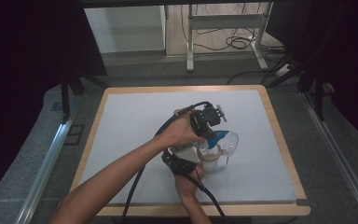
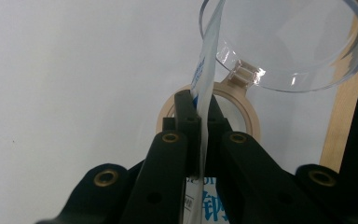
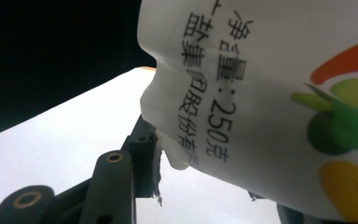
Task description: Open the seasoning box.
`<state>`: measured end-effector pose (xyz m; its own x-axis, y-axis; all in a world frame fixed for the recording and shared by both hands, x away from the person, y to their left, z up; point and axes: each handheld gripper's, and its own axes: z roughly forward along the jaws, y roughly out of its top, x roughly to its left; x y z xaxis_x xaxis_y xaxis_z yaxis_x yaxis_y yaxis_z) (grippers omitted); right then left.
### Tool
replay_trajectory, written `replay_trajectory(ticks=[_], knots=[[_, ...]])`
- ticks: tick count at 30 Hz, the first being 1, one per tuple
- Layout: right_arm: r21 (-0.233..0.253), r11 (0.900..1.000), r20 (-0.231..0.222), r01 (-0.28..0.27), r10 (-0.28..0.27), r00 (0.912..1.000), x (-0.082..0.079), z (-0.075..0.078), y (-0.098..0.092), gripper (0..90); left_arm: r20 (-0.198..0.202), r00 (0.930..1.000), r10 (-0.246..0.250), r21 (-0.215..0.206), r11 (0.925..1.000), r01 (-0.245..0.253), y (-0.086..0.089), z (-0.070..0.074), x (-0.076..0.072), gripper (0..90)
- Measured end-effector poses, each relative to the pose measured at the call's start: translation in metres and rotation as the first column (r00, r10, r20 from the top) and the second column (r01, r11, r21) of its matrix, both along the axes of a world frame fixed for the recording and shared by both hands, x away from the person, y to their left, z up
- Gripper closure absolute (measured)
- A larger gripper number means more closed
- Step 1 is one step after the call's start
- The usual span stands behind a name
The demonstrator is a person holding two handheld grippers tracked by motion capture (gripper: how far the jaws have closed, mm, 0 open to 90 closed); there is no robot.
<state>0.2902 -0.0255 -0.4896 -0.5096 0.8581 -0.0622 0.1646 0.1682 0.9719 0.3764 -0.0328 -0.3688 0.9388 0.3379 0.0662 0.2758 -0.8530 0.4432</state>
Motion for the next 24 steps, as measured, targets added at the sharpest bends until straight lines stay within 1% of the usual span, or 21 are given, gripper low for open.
replay_trajectory(ticks=[9, 13, 16, 23, 24], knots=[[0.001, 1.000, 0.000, 0.001, -0.001, 1.0000, -0.0002, -0.0002, 0.0006, 55.1, -0.004, 1.0000, 0.006, -0.006, 1.0000, -0.006, 0.0008, -0.0008, -0.0001, 90.0], [0.007, 1.000, -0.001, 0.000, 0.000, 1.0000, 0.0004, -0.0007, 0.0011, 55.1, -0.003, 1.0000, 0.006, 0.008, 1.0000, -0.006, 0.0000, -0.0014, 0.0001, 90.0], [0.022, 1.000, -0.007, -0.001, 0.001, 1.0000, 0.0004, -0.0003, 0.0015, 55.1, -0.002, 1.0000, 0.006, 0.015, 0.9999, -0.006, -0.0001, -0.0014, 0.0006, 90.0], [0.021, 1.000, 0.001, -0.002, 0.002, 1.0000, 0.0008, 0.0022, 0.0013, 55.1, 0.000, 1.0000, 0.008, 0.014, 0.9999, -0.008, -0.0006, 0.0018, 0.0000, 90.0], [0.022, 1.000, 0.000, 0.000, 0.000, 1.0000, 0.0006, 0.0023, 0.0013, 55.1, 0.002, 1.0000, 0.007, 0.008, 0.9999, -0.007, -0.0010, 0.0015, -0.0002, 90.0]])
